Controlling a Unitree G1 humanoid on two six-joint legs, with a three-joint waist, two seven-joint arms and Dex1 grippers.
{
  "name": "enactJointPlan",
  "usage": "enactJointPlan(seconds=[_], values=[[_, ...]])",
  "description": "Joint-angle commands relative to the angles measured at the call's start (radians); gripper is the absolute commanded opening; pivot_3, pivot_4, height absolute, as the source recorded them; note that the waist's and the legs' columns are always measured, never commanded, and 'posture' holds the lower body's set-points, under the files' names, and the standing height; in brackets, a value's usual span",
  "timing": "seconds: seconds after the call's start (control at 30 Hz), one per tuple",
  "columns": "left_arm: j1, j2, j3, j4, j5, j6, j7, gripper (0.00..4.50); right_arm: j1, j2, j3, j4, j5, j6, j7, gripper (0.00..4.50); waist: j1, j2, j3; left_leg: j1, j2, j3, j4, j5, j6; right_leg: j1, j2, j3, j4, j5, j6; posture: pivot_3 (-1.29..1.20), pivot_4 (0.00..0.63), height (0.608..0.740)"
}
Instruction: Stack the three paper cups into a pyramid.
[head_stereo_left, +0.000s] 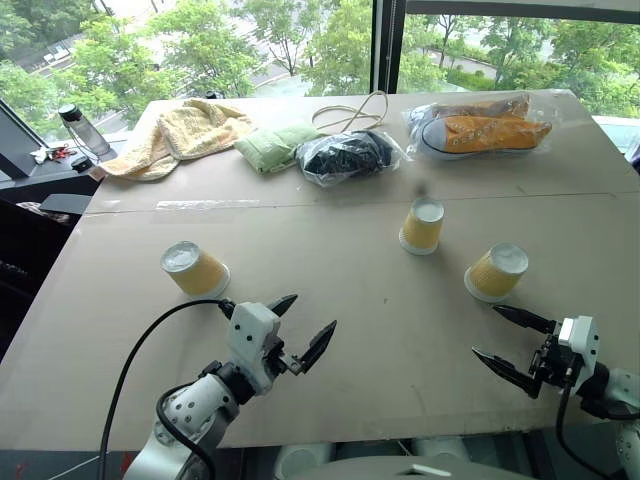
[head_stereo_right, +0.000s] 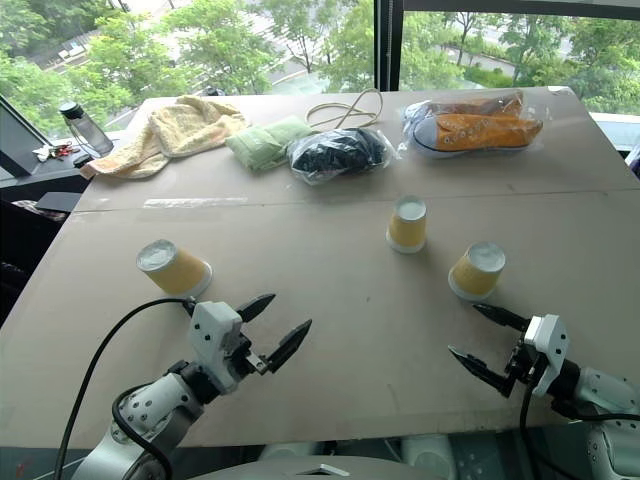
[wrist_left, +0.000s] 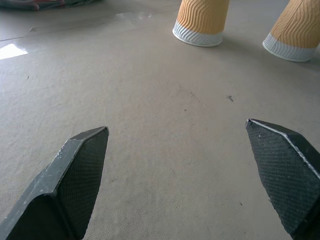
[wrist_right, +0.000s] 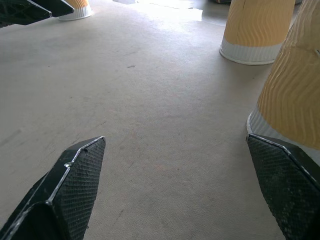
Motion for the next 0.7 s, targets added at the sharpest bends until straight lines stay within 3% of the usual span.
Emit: enactJointPlan(seconds=[0.03,0.7], values=[[0.021,0.005,0.014,0.030,-0.002,-0.061,-0.044,4.50,-0.006,-0.007,-0.011,-0.019,0.015,-0.005,0.010,4.45,0.000,0.000,0.000,0.000,0.000,0.000,0.000,0.000,0.000,0.000,0.000,0.000,0.000,0.000,0.000,0.00,0.150,0.740],[0.052,0.016,0.079,0.130,-0.023,-0.189,-0.187,4.50,0.002,0.013,0.008,-0.026,0.008,-0.021,0.011,4.45,-0.001,0.000,0.000,0.000,0.000,0.000,0.001,0.000,0.000,0.000,0.000,0.000,0.002,0.000,0.000,0.00,0.150,0.740]])
